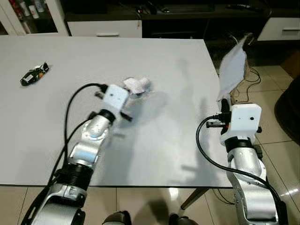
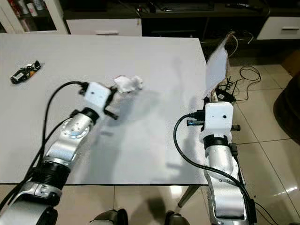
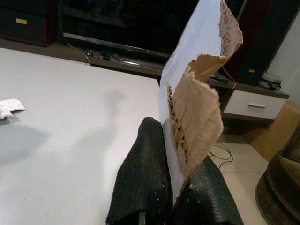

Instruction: Picking trash to rubbish bin

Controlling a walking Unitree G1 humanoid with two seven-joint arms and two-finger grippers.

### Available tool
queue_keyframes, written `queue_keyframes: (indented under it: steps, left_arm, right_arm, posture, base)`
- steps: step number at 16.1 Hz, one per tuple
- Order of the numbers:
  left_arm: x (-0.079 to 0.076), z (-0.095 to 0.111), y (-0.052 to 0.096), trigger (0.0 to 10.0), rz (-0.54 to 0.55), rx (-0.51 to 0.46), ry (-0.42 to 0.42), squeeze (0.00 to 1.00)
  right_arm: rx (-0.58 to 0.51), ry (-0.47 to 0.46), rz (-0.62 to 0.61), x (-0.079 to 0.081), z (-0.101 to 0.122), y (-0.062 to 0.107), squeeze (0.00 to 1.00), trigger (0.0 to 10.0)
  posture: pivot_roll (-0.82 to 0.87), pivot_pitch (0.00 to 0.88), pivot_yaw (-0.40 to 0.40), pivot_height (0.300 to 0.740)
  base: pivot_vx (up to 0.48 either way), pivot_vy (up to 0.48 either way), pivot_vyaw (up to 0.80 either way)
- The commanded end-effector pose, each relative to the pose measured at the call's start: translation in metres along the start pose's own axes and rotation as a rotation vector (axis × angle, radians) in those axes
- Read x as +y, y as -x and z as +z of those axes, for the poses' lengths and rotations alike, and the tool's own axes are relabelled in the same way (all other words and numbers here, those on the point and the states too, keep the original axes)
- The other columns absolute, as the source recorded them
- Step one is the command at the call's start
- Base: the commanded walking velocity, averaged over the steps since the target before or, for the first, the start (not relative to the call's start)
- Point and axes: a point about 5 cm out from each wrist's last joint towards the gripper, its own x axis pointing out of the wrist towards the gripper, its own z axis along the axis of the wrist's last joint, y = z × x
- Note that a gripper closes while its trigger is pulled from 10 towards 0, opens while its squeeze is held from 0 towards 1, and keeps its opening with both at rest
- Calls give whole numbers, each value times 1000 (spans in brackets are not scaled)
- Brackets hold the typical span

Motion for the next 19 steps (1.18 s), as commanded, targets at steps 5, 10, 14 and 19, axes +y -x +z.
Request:
queue_keyframes:
  steps: [5,10,14,19]
  left_arm:
    - [-8,0,-4,10000,-3,15,22,0]
    - [-10,-2,-4,10000,-7,20,20,0]
    - [-11,-2,-4,10000,-10,23,16,0]
    - [-12,-2,-5,10000,-17,28,11,0]
  right_arm:
    - [11,-1,-2,-1,-2,2,0,10000]
    - [16,-1,-3,-1,-3,3,0,10000]
    - [14,-3,-5,-1,-3,2,0,10000]
    - [15,-4,-8,-1,-4,1,0,10000]
  posture:
    - [96,115,-2,740]
    - [96,115,-2,740]
    - [96,115,-2,740]
    - [100,116,6,740]
  base:
    - [0,276,0]
    - [0,461,0]
    - [0,469,0]
    - [0,469,0]
